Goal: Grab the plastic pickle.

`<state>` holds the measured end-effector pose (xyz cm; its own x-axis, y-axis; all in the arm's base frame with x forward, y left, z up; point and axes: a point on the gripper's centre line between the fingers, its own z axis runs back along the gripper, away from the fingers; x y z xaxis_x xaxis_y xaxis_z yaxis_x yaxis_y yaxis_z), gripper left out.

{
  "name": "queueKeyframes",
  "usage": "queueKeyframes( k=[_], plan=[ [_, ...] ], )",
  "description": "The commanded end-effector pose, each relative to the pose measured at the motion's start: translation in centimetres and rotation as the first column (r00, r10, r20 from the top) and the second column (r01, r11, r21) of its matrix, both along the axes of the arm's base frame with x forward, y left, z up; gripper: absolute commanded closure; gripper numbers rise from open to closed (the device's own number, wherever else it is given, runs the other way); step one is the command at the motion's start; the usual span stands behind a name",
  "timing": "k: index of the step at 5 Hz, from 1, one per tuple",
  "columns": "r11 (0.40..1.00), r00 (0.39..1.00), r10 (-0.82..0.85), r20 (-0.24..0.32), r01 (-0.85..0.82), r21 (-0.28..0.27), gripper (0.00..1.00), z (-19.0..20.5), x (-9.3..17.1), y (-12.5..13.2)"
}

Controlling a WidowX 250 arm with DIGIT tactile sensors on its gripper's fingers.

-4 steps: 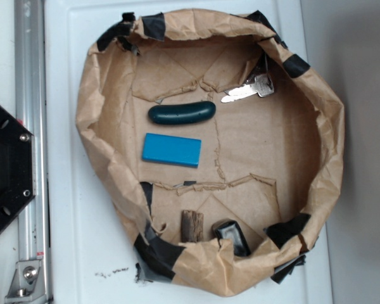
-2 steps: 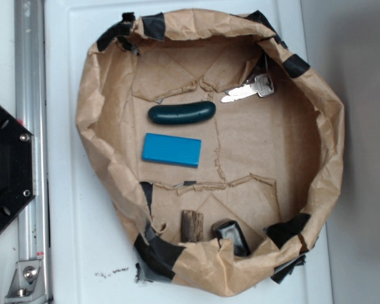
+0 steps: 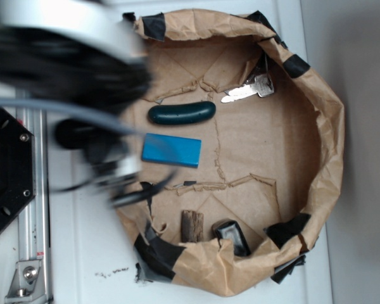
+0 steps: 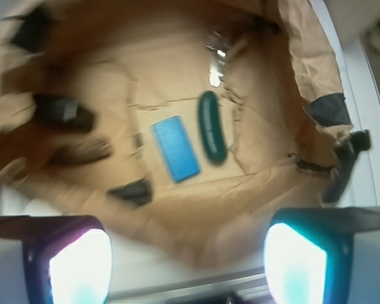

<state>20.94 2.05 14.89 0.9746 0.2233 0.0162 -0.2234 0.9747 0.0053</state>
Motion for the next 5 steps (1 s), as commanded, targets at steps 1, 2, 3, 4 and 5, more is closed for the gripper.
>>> queueKeyframes(
  k=[1, 2, 3, 4, 5],
  plan=[
    [0.99, 0.999, -0.022, -0.031, 0.026, 0.139, 0.0, -8.8, 7.1, 1.1],
    [0.985, 0.992, -0.095, 0.082, 0.082, 0.15, 0.0, -11.8, 7.4, 1.1],
    [0.993, 0.998, -0.056, 0.022, 0.054, 0.102, 0.0, -14.2, 5.5, 2.4],
    [0.997, 1.0, -0.013, -0.011, 0.014, 0.078, 0.46, -14.8, 5.1, 3.6],
    [0.996, 0.999, -0.039, -0.005, 0.039, 0.081, 1.0, -14.6, 4.8, 3.6]
  ],
)
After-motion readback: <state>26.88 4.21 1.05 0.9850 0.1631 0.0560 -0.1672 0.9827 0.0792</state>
